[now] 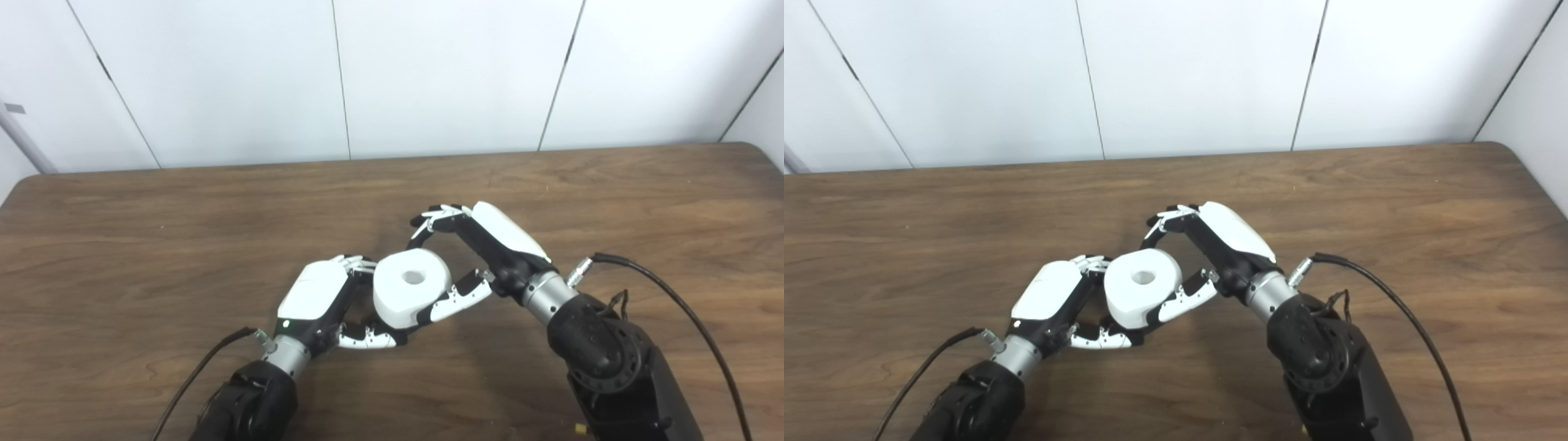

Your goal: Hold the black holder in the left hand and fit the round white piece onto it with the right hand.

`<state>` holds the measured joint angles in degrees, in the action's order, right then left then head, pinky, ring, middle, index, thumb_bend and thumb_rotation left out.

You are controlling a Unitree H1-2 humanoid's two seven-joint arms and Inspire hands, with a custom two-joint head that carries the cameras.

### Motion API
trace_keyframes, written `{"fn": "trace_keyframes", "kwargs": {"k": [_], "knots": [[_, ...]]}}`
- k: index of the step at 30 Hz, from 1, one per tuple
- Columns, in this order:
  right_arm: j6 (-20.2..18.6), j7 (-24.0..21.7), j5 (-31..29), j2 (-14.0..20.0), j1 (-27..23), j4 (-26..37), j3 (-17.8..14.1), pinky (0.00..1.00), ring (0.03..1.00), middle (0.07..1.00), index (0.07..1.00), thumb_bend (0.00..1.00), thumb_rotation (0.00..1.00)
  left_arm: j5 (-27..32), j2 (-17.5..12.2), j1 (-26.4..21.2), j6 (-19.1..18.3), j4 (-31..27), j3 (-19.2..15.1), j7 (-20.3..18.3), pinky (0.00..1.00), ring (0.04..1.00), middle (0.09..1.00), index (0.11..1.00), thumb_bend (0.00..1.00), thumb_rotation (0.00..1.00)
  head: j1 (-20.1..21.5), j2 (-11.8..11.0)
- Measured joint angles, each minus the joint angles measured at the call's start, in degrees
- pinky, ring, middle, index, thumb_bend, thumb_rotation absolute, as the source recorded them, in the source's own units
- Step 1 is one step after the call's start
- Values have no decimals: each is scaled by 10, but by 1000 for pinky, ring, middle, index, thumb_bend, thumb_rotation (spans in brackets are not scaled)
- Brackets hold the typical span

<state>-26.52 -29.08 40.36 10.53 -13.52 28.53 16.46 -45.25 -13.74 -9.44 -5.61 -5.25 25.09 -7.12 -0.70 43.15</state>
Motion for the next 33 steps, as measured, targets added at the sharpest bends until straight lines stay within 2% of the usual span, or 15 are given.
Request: {"fn": "trace_keyframes", "kwargs": {"k": [33], "knots": [[17, 38, -11, 10, 9, -32, 6, 1000, 927, 825, 482, 525, 138, -3, 4, -1, -1, 3, 2, 2, 908, 851, 777, 486, 523, 54, -10, 3]]}}
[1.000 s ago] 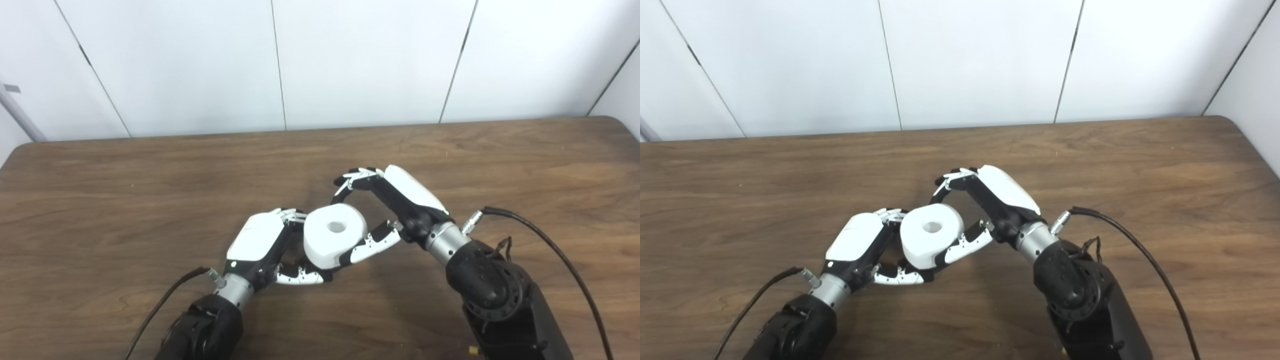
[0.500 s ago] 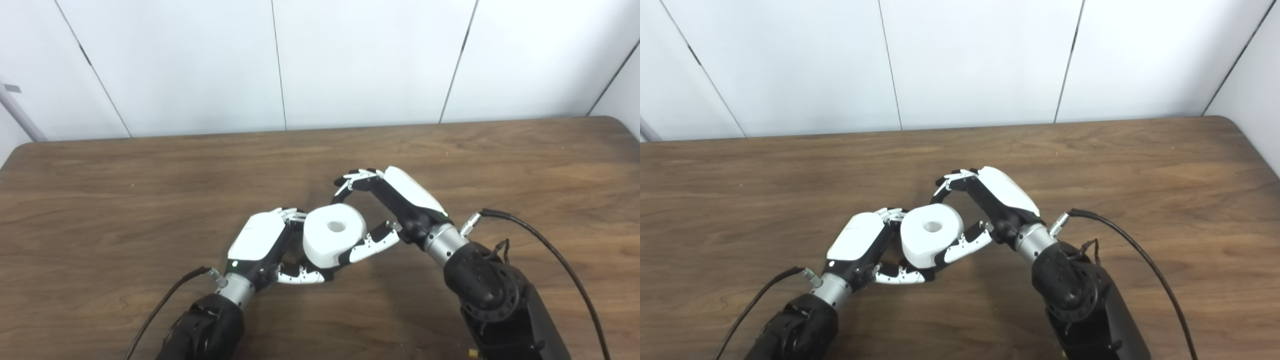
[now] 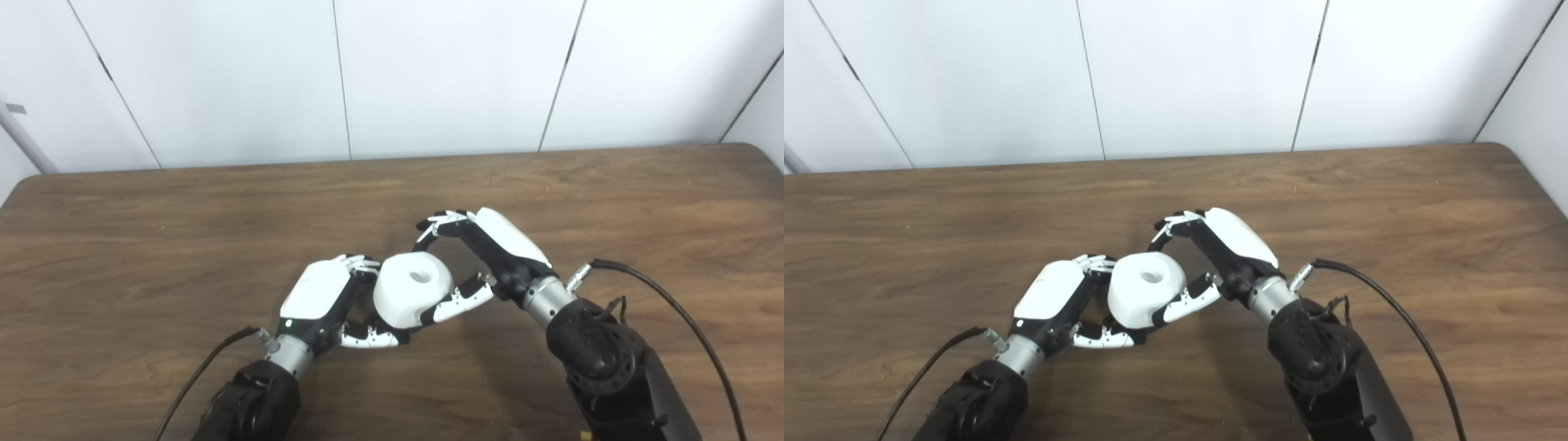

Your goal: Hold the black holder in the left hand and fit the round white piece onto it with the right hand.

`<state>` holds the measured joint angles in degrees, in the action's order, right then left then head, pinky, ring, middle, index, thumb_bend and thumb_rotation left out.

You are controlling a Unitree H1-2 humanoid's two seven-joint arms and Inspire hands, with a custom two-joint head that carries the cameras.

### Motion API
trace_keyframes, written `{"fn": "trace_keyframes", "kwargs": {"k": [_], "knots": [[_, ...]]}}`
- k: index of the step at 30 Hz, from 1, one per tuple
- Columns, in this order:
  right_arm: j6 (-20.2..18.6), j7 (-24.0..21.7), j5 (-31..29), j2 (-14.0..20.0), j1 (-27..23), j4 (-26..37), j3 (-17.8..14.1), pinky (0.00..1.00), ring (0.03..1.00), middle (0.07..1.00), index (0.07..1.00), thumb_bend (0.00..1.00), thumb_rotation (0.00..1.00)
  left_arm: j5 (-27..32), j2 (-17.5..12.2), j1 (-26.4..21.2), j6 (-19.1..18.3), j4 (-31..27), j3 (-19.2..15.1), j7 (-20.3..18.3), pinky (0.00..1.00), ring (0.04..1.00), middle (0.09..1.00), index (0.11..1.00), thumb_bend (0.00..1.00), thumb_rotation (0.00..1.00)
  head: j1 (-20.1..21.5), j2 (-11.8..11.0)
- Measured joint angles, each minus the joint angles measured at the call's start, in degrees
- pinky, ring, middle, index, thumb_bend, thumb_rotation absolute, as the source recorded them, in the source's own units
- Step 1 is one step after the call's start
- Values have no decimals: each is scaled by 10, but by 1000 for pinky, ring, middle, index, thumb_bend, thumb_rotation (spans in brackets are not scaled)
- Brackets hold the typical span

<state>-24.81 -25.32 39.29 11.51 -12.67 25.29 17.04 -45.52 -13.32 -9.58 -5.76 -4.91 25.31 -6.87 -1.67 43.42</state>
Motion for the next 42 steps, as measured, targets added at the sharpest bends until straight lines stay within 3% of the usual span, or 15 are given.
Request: {"fn": "trace_keyframes", "kwargs": {"k": [16, 26, 27, 28, 30, 35, 42], "knots": [[0, 3, 1, -5, 0, 0, 8, 1000, 929, 826, 485, 525, 142, -3, 1, 0, -1, 0, 1, 0, 907, 849, 774, 486, 523, 54, -1, -1], [0, -1, 7, 10, -10, 0, 18, 992, 937, 829, 492, 524, 152, -10, 3, -1, -2, 0, 1, 0, 904, 848, 777, 486, 523, 55, 3, -1], [-2, -4, 7, 12, -12, 0, 19, 985, 940, 832, 549, 719, 196, -10, 3, -1, -2, 1, 1, 0, 903, 848, 778, 486, 523, 54, 3, -2], [-5, -8, 8, 13, -14, 0, 20, 982, 946, 839, 585, 824, 219, -10, 3, -1, -2, 1, 1, 0, 905, 849, 778, 486, 523, 54, 2, -2], [-11, -22, 11, 17, -19, 0, 21, 988, 960, 857, 629, 931, 235, -10, 4, -1, -2, 1, 1, 0, 906, 848, 778, 486, 523, 54, 2, -2], [-19, -70, 14, 27, -17, 0, 22, 998, 996, 916, 718, 998, 258, -11, 5, -2, -2, 1, 1, 0, 899, 846, 776, 486, 523, 54, 2, -1], [-19, -108, 27, 30, -18, 0, 21, 995, 1000, 945, 793, 1000, 266, -12, 5, -2, -2, 2, 1, 0, 898, 843, 772, 486, 523, 54, 3, -2]]}}
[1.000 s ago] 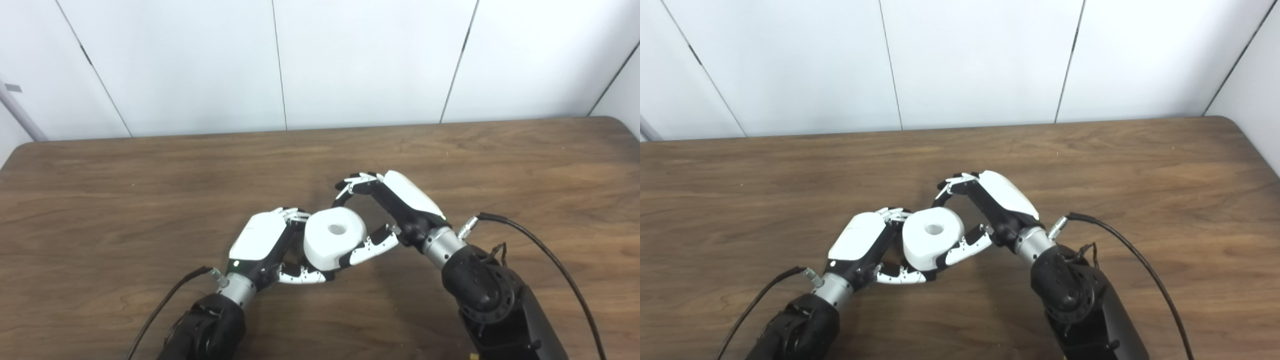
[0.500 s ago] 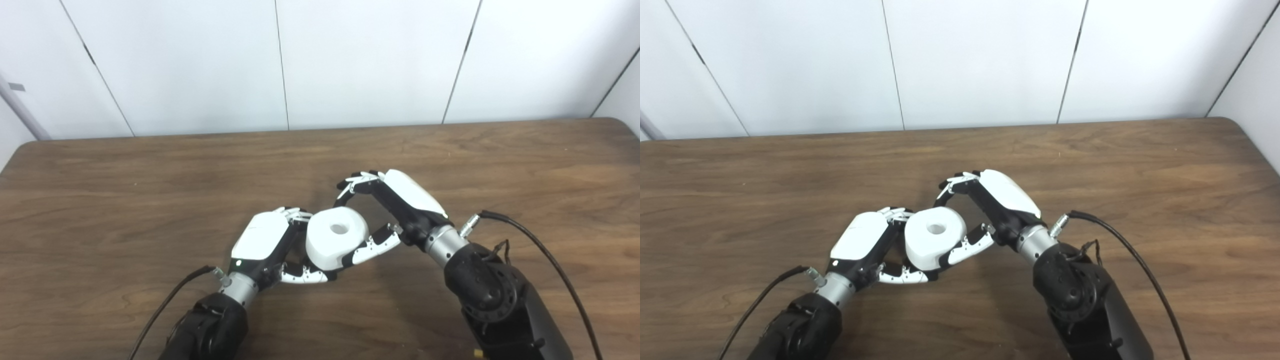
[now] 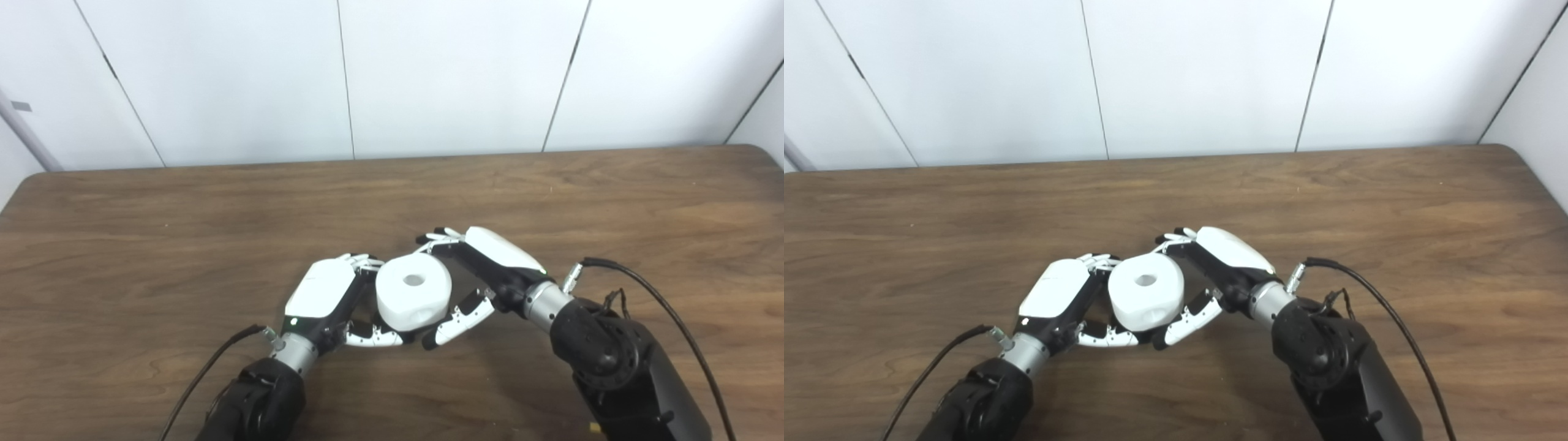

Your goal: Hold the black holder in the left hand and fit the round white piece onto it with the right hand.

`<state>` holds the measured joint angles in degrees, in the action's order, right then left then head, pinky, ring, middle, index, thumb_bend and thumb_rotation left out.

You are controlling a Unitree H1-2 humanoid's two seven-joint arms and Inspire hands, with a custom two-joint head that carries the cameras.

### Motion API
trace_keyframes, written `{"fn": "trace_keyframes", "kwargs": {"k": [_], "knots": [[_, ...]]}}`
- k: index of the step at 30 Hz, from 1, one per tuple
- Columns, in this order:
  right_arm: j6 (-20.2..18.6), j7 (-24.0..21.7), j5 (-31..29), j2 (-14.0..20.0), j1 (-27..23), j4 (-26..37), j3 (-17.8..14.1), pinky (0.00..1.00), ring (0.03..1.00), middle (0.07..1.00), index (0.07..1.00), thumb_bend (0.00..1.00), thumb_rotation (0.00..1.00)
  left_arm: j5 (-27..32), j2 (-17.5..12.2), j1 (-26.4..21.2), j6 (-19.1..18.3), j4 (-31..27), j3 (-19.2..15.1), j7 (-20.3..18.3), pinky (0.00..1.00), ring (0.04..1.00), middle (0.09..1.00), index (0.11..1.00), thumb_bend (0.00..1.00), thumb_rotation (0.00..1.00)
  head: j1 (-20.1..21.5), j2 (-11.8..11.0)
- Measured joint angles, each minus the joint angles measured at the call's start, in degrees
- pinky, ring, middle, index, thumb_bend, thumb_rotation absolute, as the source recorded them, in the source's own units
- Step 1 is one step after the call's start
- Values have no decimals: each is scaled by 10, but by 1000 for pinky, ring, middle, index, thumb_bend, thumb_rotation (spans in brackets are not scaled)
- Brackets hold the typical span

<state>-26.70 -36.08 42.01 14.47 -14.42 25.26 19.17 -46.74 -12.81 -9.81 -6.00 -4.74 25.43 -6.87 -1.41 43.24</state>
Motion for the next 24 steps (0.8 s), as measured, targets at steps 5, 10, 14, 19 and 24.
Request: {"fn": "trace_keyframes", "kwargs": {"k": [5, 10, 14, 19, 24], "knots": [[0, -20, 11, 1, -1, 0, -6, 1000, 1000, 963, 834, 1000, 281, 0, 0, 0, 0, 0, 0, 0, 899, 845, 772, 486, 523, 54, 0, 1], [0, -27, 14, 1, -1, 0, -16, 1000, 1000, 973, 850, 1000, 278, -1, 0, 0, 0, 1, 0, 0, 898, 844, 770, 486, 523, 54, 2, 1], [0, -29, 13, 2, -1, 1, -26, 1000, 1000, 981, 860, 1000, 295, -1, 1, 0, 0, 1, 0, 0, 898, 847, 772, 486, 523, 54, 4, 0], [0, -29, 10, 8, -1, 1, -40, 1000, 1000, 982, 862, 1000, 306, -1, 1, -1, 0, 2, 0, 0, 898, 843, 767, 486, 523, 55, 5, -2], [0, -29, 9, 10, 0, 3, -49, 1000, 1000, 982, 864, 1000, 326, -1, 1, -2, 0, 3, 0, 0, 902, 841, 761, 486, 523, 54, 7, -3]]}}
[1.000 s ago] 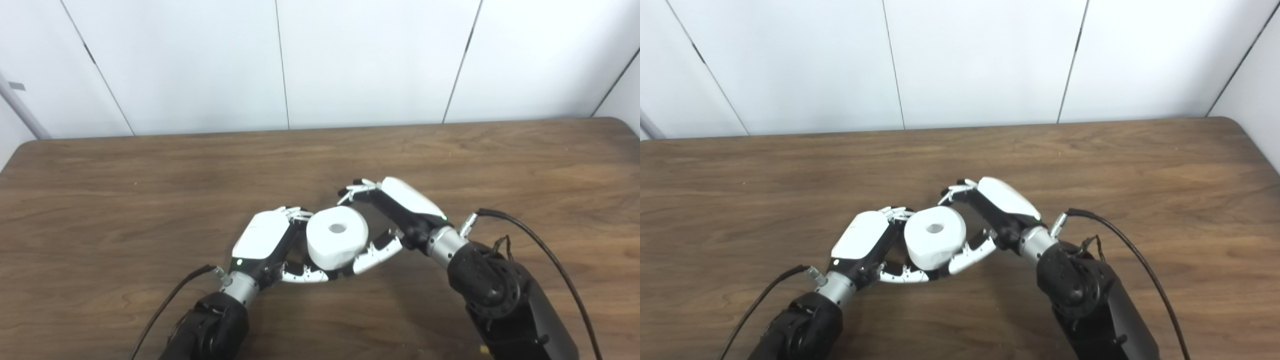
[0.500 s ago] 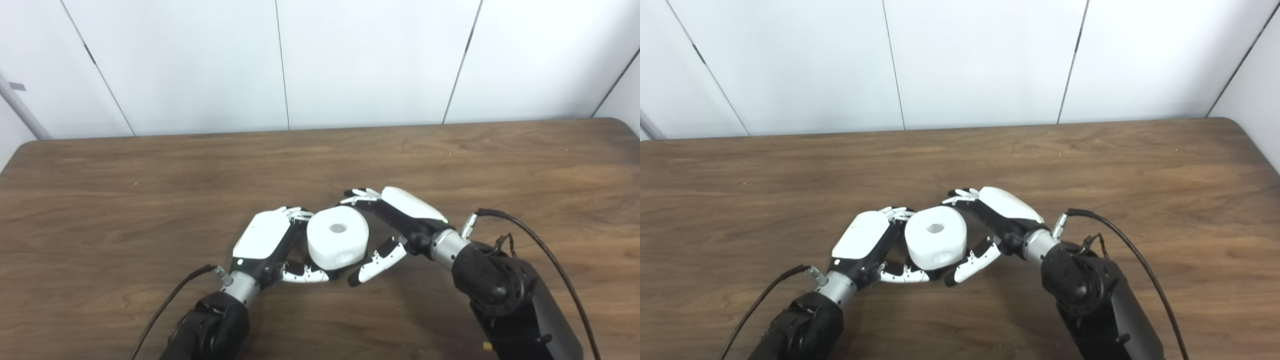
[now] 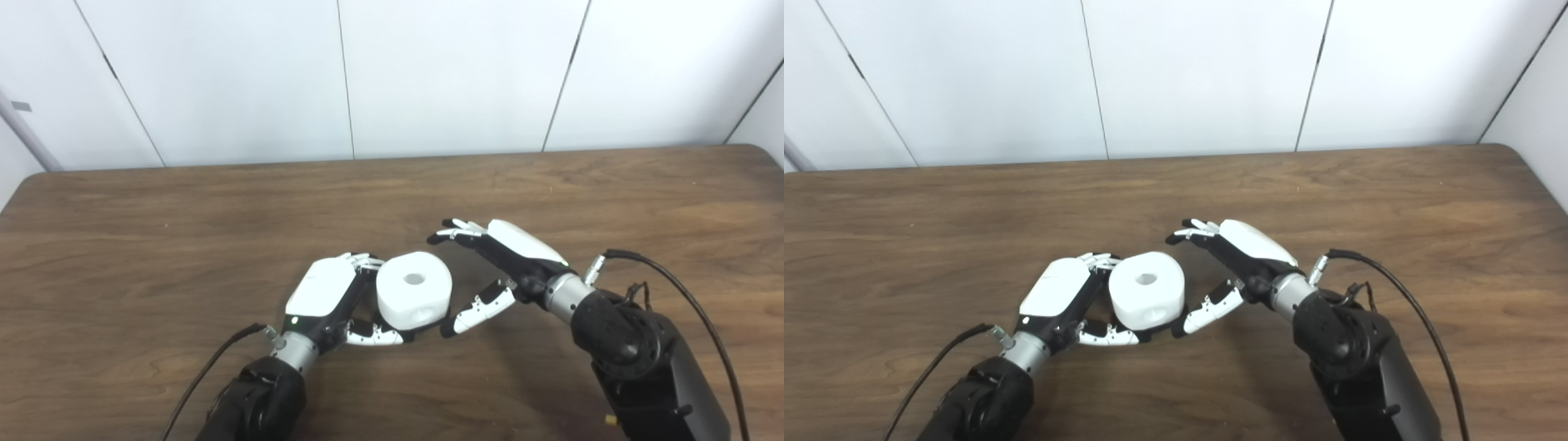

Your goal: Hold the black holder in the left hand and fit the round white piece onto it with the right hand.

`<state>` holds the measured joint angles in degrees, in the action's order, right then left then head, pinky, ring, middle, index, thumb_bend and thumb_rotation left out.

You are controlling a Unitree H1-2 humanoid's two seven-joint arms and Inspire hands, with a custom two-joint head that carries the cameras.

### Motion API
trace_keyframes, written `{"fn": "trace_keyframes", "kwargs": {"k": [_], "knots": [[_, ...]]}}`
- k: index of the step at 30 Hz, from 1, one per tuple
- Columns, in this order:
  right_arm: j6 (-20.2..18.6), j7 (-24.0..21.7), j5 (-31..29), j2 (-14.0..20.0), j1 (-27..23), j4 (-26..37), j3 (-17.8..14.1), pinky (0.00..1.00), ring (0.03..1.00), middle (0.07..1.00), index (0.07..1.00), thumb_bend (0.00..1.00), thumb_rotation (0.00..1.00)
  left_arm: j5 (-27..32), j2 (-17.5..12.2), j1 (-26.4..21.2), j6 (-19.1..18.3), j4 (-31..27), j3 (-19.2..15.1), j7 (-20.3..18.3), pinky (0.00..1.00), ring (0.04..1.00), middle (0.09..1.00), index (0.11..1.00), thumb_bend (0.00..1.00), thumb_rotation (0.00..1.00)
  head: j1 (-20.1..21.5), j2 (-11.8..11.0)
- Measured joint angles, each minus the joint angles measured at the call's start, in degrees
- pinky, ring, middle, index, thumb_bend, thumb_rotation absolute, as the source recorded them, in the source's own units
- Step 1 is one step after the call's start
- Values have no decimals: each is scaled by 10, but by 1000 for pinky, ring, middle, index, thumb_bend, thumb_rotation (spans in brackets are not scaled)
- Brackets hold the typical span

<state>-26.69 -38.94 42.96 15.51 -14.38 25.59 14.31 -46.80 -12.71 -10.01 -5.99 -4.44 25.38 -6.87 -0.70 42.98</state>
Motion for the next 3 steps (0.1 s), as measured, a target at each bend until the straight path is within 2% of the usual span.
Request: {"fn": "trace_keyframes", "kwargs": {"k": [3], "knots": [[0, 0, -1, 1, 2, 6, -12, 1000, 1000, 976, 856, 1000, 321, 0, 0, 0, 0, 0, -1, 0, 909, 840, 758, 485, 523, 55, 1, 0]]}}
